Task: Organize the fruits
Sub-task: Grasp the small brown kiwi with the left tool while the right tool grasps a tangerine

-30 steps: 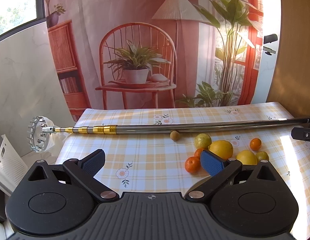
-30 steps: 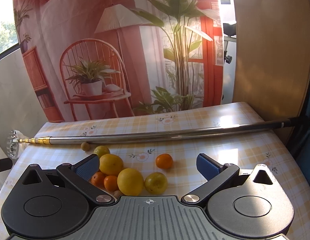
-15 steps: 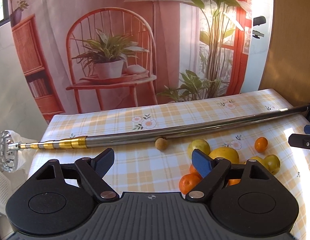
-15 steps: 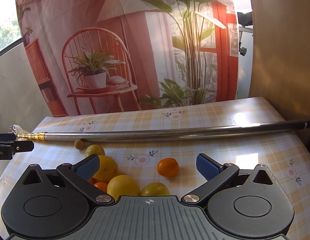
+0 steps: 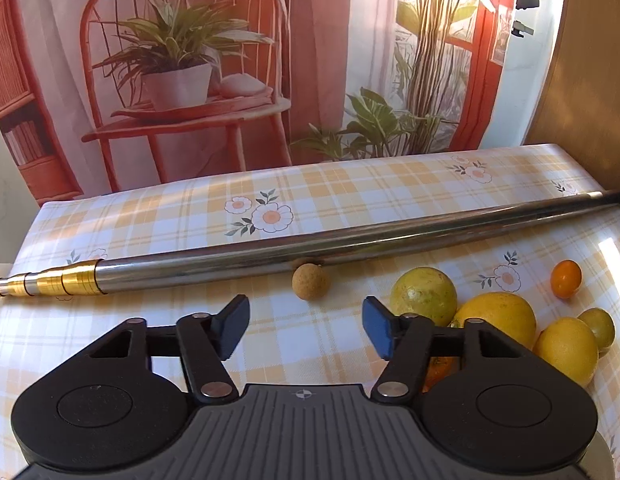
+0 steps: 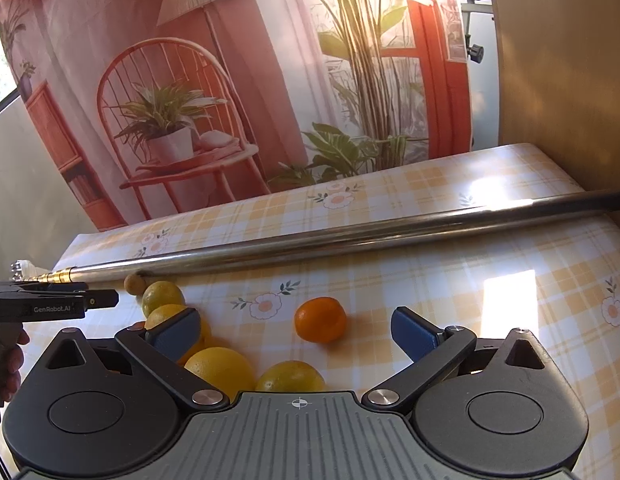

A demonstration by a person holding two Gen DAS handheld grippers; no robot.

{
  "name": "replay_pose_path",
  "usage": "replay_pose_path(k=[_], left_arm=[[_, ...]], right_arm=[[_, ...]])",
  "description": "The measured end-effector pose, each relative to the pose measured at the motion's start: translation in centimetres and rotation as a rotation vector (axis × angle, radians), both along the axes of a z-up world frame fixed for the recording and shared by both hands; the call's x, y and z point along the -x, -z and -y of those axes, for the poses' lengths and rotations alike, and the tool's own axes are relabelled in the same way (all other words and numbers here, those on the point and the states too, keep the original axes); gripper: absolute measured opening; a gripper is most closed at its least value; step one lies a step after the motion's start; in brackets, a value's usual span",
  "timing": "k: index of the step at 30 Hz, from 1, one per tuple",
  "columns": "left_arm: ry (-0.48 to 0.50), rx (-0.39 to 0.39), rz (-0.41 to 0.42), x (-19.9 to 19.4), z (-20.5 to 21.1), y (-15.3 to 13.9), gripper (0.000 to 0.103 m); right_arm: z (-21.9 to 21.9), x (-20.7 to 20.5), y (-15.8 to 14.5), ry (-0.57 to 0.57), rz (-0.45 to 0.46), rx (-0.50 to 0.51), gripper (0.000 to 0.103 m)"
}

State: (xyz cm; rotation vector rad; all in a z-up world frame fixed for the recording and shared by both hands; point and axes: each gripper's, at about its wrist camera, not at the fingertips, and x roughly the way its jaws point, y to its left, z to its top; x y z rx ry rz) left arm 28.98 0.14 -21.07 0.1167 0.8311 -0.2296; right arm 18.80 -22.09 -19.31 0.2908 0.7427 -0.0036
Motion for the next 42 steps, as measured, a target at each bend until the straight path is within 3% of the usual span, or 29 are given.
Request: replay_pose_path(k=[3,16,17,24,27,32,36,38,42], left_arm=[[0.007,0.052,-0.013,-0.8,-0.1,0.7,0.036],[-0.043,0.069,-0.041,-3.8,0.4,2.6,0.033],[-0.039,0.071,-0.044,-3.9,0.5,2.7,0.028],[-0.025,0.086,-0.027,-2.6,-0.1,2.3,0.028],[-0.019,0.087,-0.003,-1.4,-0.4,1.5,0.028],[-0.008,0.099,0.023,0.8,-0.9,0.3,0.028],[-0.015,0.129,0.025,2.5,-1.3,-0.5,0.028],[-0.007,0.142,0.020,3.5,-1.4,-0.7,0.028],[0.016,0.115,0.035,5.3,-1.1,-1.1,0.028]], right_arm=[[-0.1,-0.3,0.6,-0.002,-0.016,-0.015,0.098],[0.0,-1.3,1.7,-0.011,-0.039,-0.032,0.098],[0.1,-1.3,1.7,-0.011,-0.037,-0.037,0.098],[0.4,-1.6,1.8,-0.011,-0.024,-0.044,0.096],[0.7,-1.9,2.1,-0.005,-0.022,-0.051,0.082],[0.9,-2.6,2.7,0.001,0.002,-0.053,0.069],[0.2,-3.7,3.9,-0.002,-0.010,0.045,0.055],[-0.3,-4.1,4.6,-0.022,-0.043,0.111,0.053],[-0.7,-4.0,5.1,-0.046,-0.050,0.133,0.049]])
